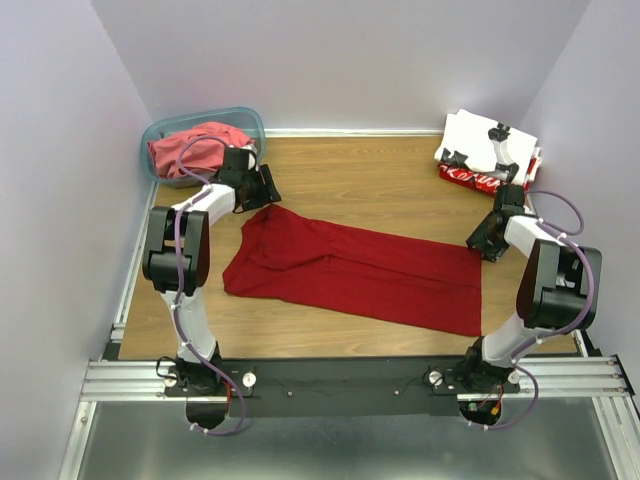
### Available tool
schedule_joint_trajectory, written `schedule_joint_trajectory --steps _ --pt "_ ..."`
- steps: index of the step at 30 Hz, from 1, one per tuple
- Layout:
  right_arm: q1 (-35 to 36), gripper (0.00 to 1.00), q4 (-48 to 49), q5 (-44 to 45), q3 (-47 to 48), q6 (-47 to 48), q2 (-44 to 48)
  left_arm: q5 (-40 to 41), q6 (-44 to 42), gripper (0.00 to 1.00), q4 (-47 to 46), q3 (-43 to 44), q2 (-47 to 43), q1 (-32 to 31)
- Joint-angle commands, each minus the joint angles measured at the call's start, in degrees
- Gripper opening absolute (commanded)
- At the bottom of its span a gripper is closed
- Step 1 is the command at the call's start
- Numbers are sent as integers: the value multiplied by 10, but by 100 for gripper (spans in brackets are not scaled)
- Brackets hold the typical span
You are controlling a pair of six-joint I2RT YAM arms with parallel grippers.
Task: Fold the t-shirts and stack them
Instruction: Fold the tshirt
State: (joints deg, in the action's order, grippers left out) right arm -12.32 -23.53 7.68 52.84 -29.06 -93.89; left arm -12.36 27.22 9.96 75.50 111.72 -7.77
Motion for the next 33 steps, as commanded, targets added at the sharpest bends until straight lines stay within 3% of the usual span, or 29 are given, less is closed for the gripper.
schedule_joint_trajectory --steps 1,5,6,7,8,17,33 --pt "-4 49 12 -16 12 -6 -22 28 -5 65 -5 8 13 -7" --pt "-4 42 12 -14 11 -4 -31 32 -10 52 -2 8 24 -10" --pt "-4 35 11 -11 10 -4 -32 34 -11 47 -2 7 24 -10" --pt "-4 19 11 -7 8 -6 -35 39 -13 41 0 6 26 -10" --pt "-5 15 11 -5 7 -8 -37 42 -14 38 1 5 27 -10" --pt "-5 3 11 8 13 -6 -54 41 -20 0 -6 3 38 -10" --pt "-5 2 -13 61 134 41 -106 152 -7 0 13 16 -19 -9"
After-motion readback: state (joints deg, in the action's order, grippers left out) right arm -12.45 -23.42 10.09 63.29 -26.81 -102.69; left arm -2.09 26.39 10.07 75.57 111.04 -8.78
